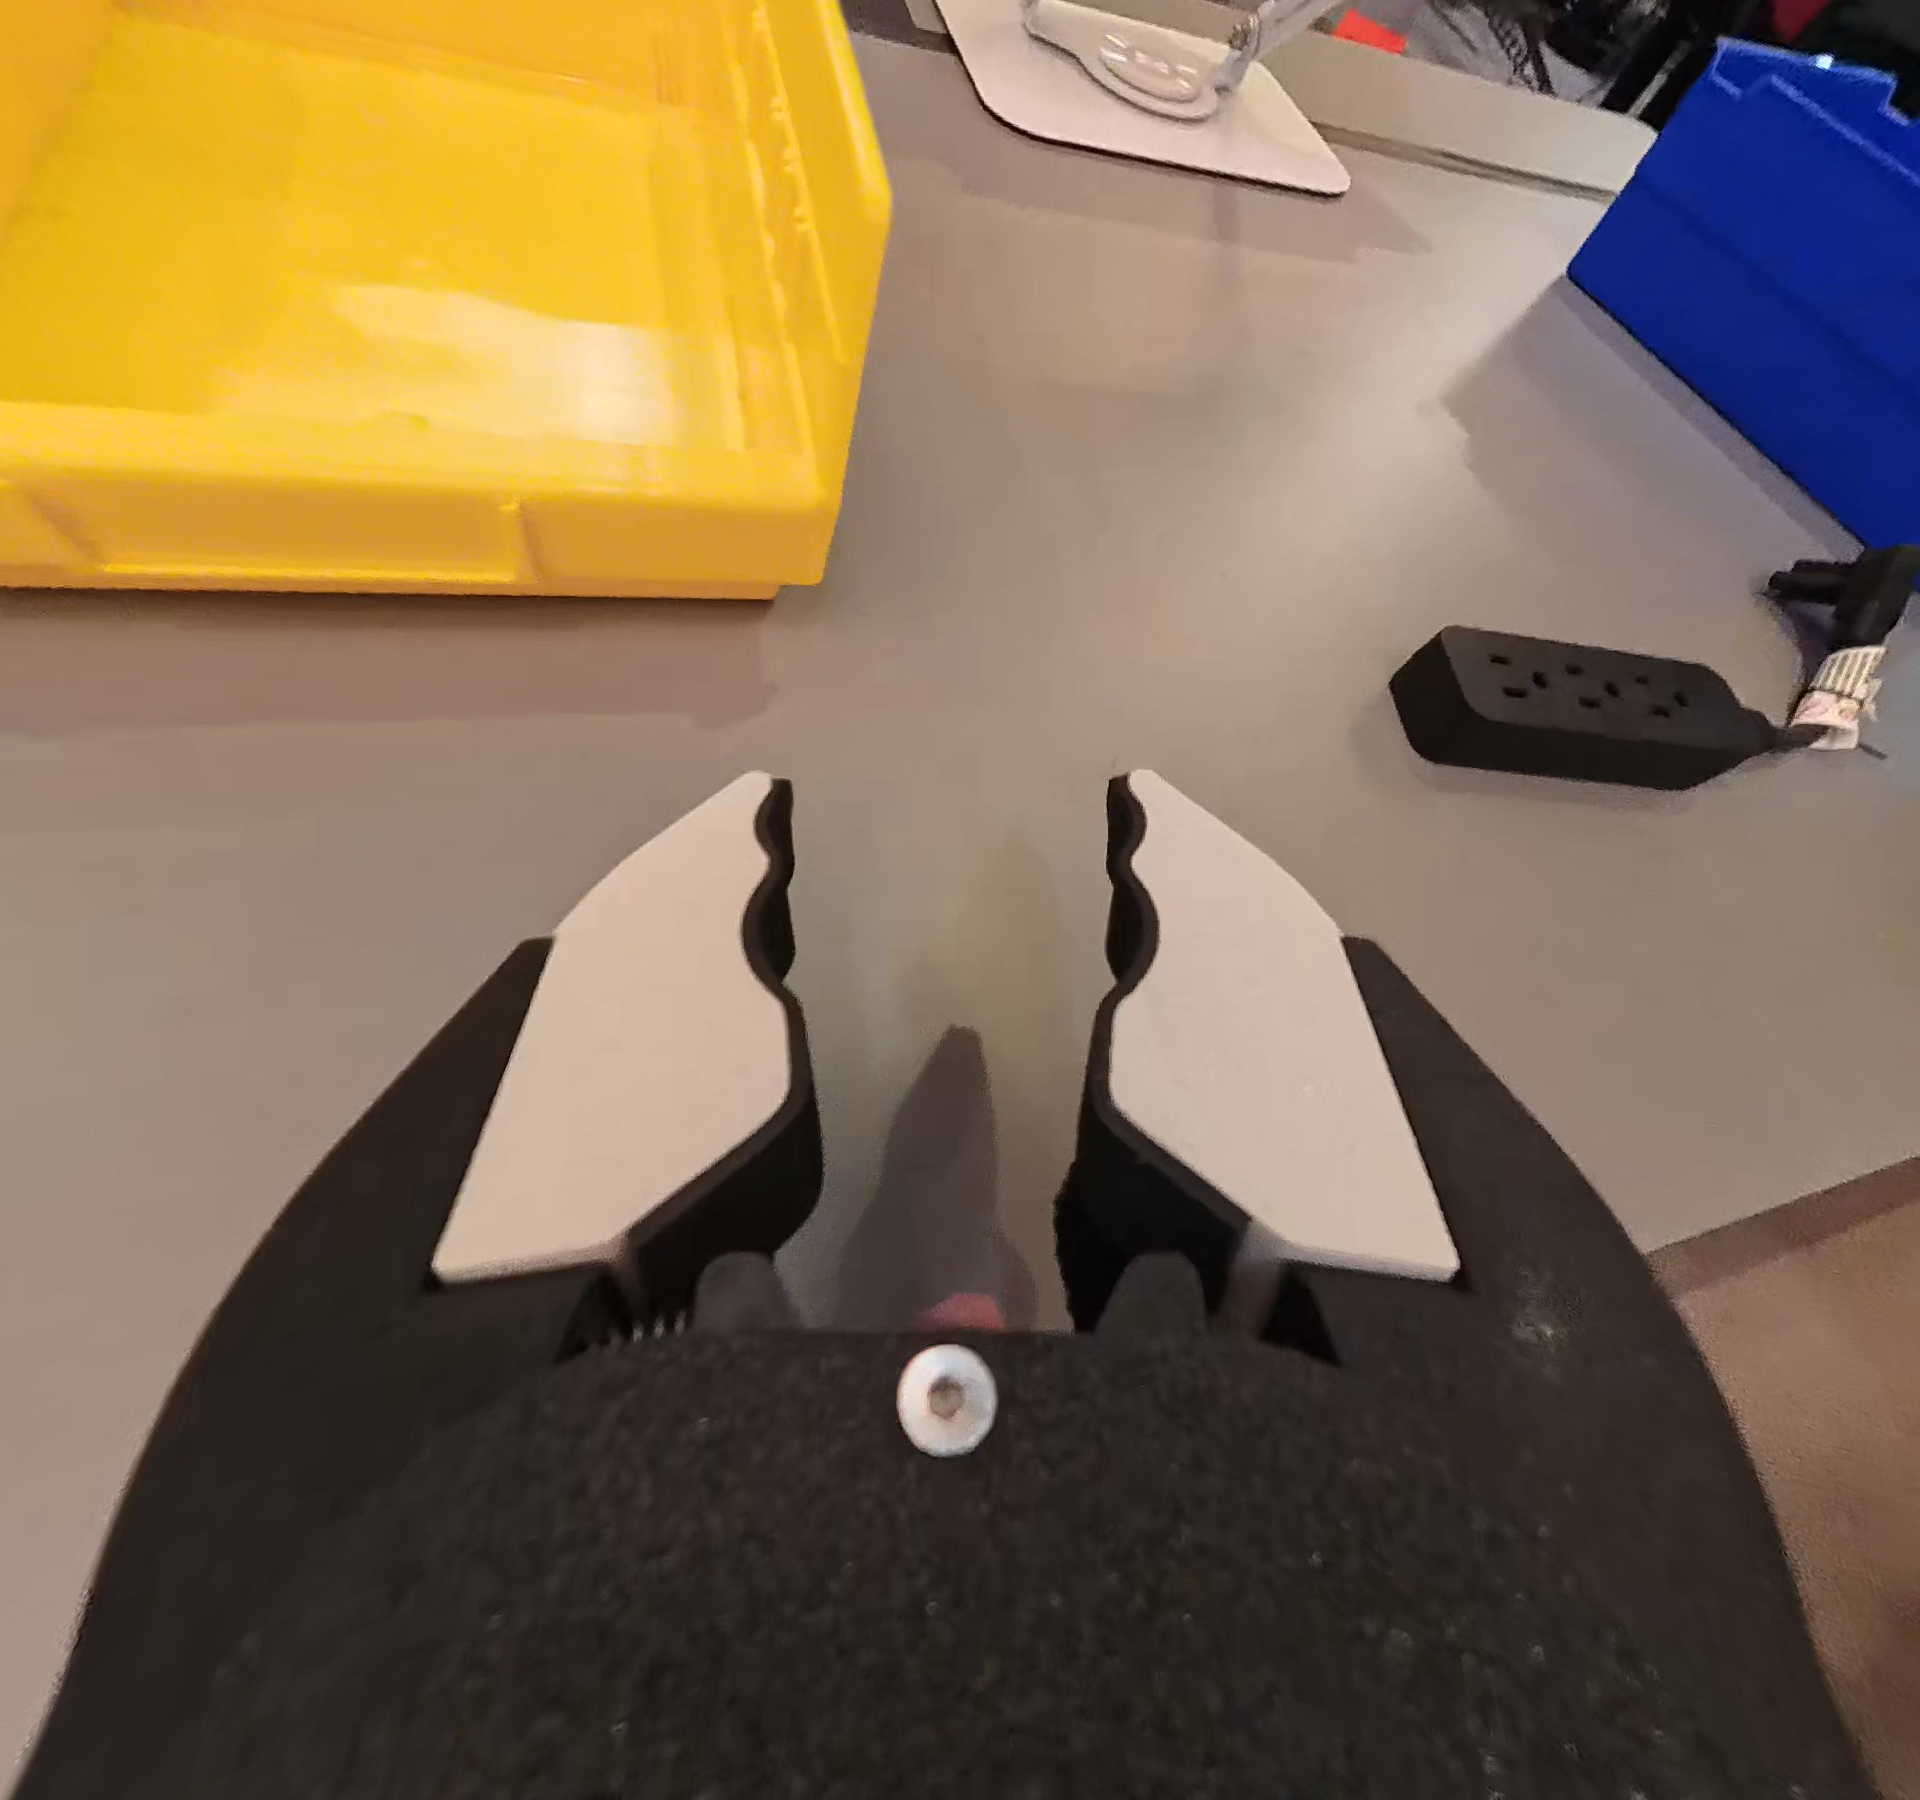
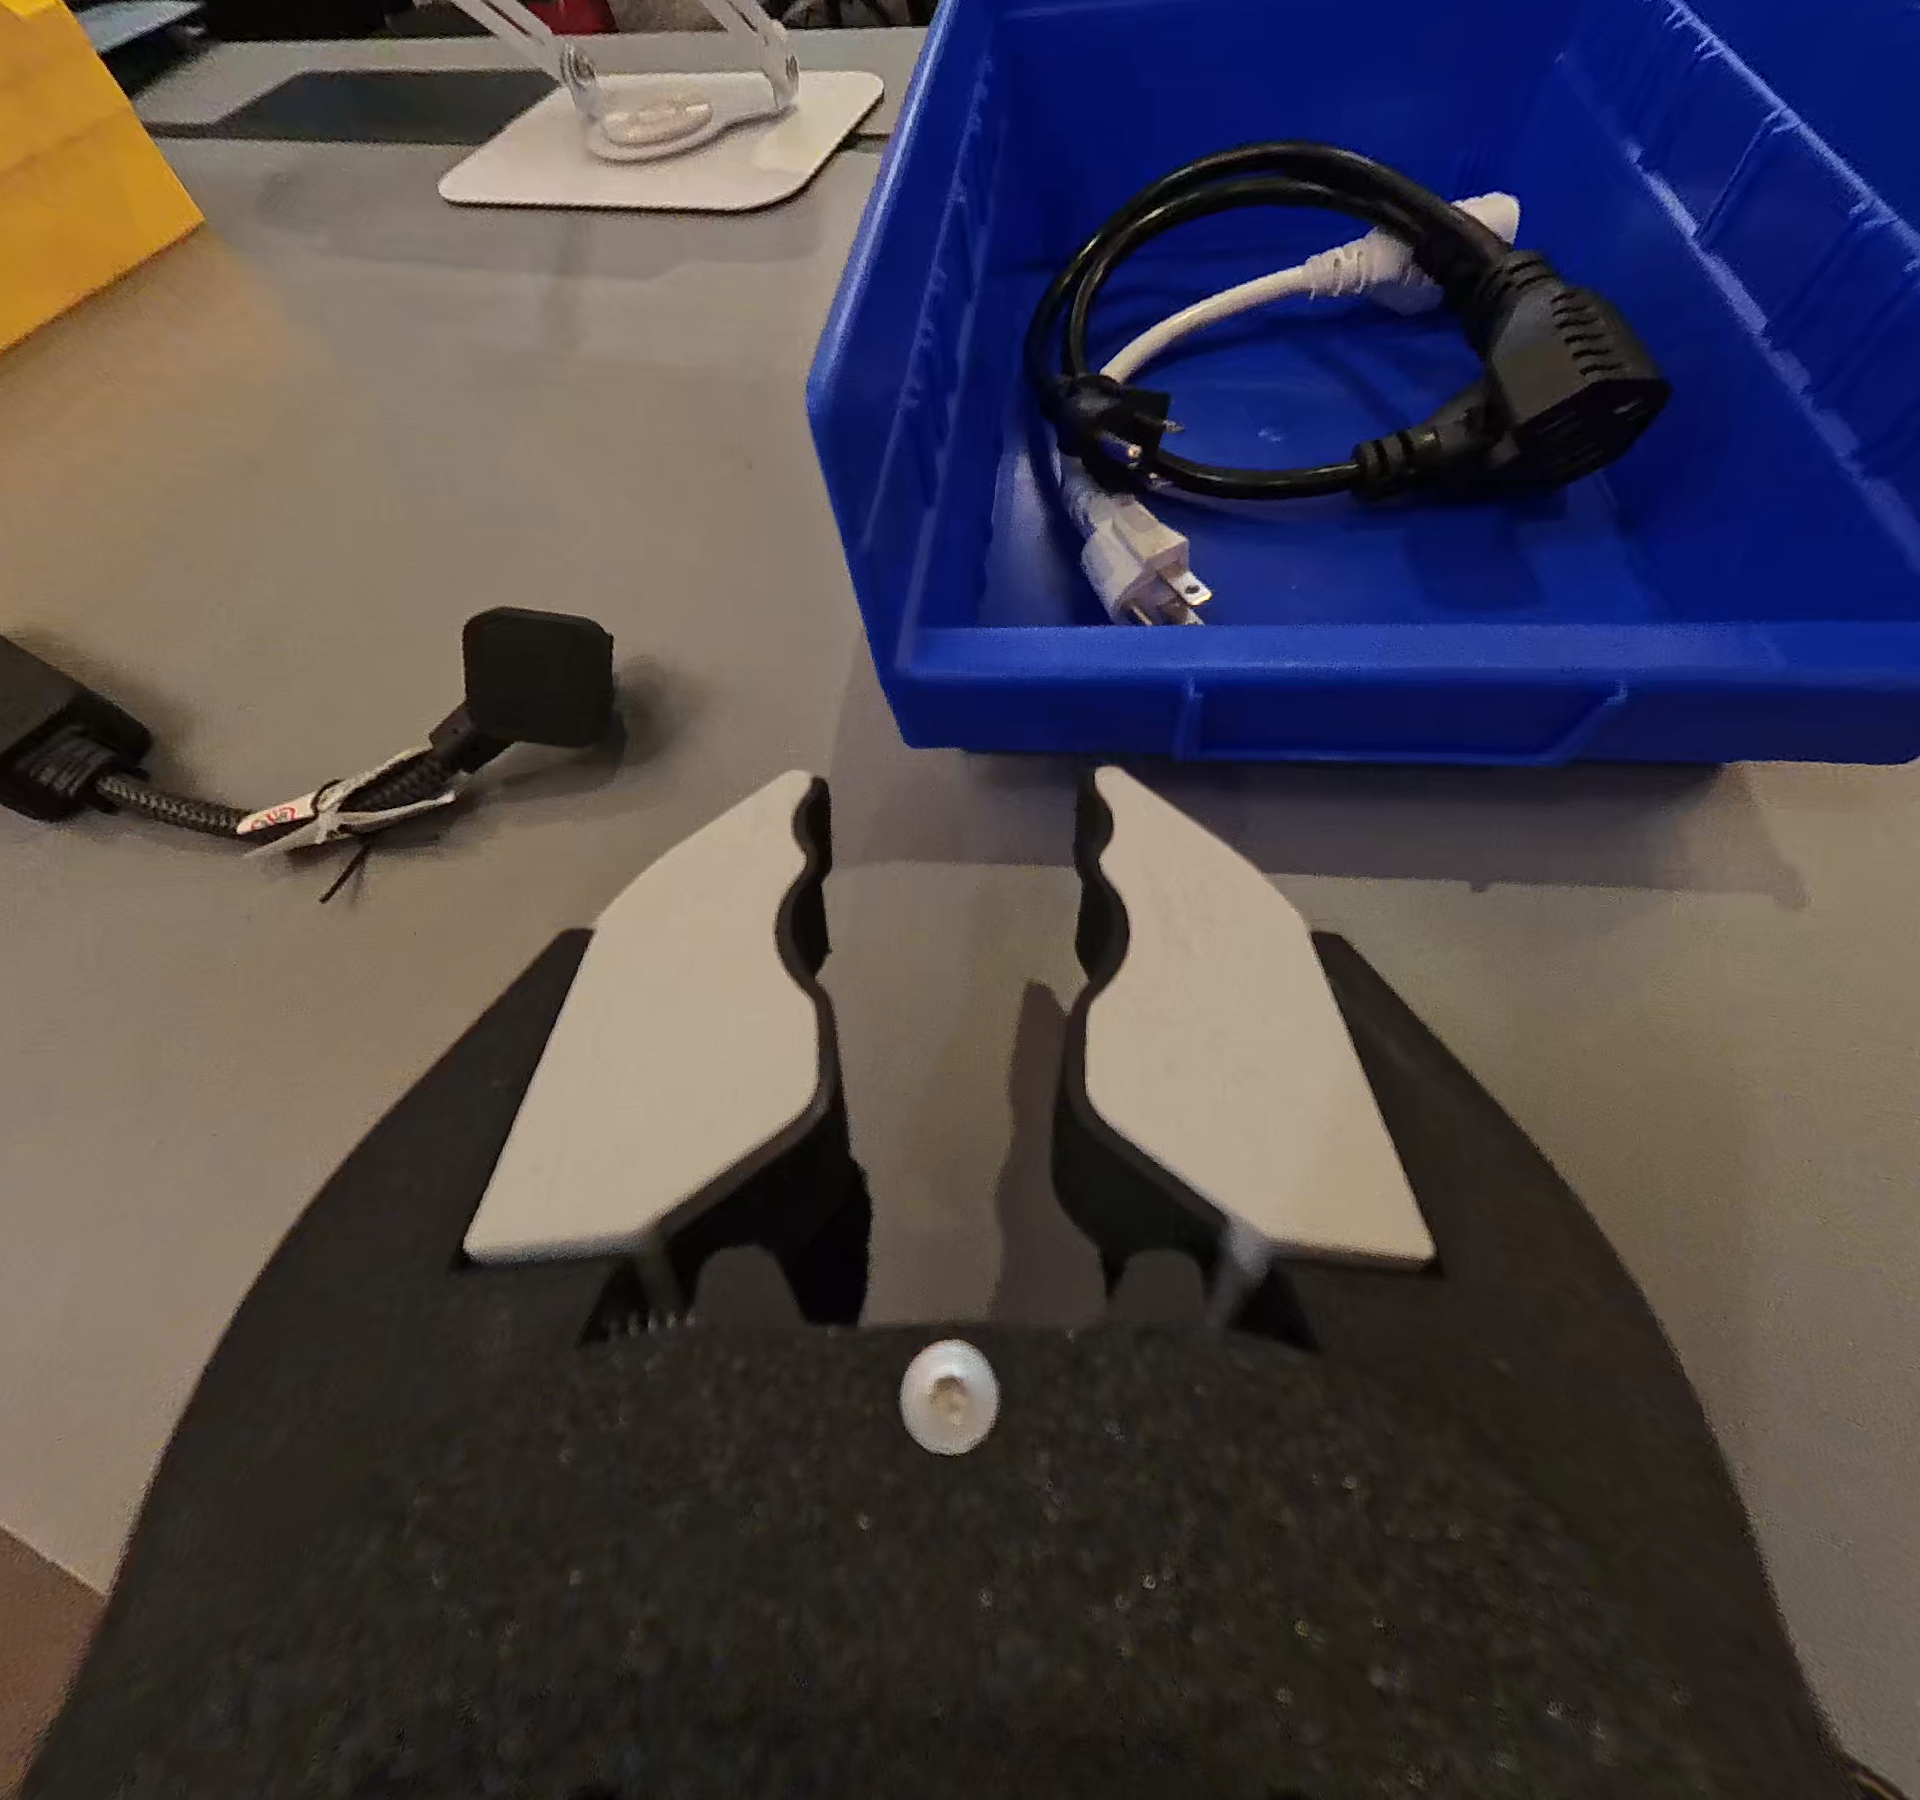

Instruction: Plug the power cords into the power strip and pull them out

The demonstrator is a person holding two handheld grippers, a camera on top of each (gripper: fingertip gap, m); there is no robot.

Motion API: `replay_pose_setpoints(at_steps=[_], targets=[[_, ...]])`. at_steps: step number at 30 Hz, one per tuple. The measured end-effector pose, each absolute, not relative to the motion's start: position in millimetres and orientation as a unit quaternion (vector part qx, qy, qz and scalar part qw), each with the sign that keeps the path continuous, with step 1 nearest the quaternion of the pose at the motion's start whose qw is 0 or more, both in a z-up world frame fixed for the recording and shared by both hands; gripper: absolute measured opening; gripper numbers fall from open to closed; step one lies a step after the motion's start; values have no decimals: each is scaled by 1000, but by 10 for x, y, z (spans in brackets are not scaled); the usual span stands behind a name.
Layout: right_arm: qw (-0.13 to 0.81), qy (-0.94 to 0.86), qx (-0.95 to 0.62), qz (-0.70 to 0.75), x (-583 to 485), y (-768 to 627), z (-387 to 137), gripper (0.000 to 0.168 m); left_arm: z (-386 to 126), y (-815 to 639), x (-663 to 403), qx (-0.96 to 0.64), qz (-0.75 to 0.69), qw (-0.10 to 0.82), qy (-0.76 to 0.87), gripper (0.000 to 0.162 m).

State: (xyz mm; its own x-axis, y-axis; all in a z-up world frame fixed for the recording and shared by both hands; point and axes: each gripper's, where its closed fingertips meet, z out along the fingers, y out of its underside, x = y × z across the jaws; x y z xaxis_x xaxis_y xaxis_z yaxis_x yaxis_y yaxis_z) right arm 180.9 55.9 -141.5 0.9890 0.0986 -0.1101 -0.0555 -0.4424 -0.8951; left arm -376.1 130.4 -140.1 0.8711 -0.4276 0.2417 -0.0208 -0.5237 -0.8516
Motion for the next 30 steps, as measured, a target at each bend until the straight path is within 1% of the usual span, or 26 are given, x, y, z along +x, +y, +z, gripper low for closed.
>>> replay_pose_setpoints(at_steps=[9,15,18,24,26,28,30], targets=[[516,-48,-854,49,1698,485,-1470,45,-1462,1295,-3380,-838,-253,444,190,59],[506,-69,-859,31,1642,447,-1502,47,-1395,1164,-2992,-811,-295,436,254,61],[507,-63,-859,36,1660,435,-1509,47,-1376,1147,-2927,-807,-315,431,254,61],[508,-49,-859,42,1720,438,-1512,48,-1401,1214,-2962,-809,-288,439,266,62],[508,-49,-859,46,1690,443,-1512,48,-1363,1159,-2805,-788,-289,441,317,65],[506,-55,-860,47,1635,451,-1516,48,-1295,1038,-2470,-748,-311,429,400,70],[504,-62,-860,49,1573,470,-1519,48,-1276,945,-2141,-702,-299,416,496,76]])
